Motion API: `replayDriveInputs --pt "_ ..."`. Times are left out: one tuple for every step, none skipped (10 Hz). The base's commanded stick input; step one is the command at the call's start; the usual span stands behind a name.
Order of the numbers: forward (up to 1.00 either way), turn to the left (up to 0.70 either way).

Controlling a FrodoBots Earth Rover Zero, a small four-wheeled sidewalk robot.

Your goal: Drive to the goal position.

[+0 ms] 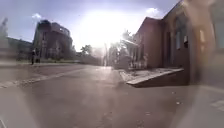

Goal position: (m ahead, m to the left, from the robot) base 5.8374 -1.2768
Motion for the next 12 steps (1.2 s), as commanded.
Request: replayDriveInputs --pt "0.70 0.00" --pt "0.70 0.00" --pt "0.70 0.00" --pt "0.70 0.00" --pt "0.70 0.00" --pt "0.70 0.00" --pt "0.70 0.00" --pt "0.70 0.00" --pt "0.70 0.00" --pt "0.70 0.00" --pt "0.70 0.00" --pt "0.70 0.00"
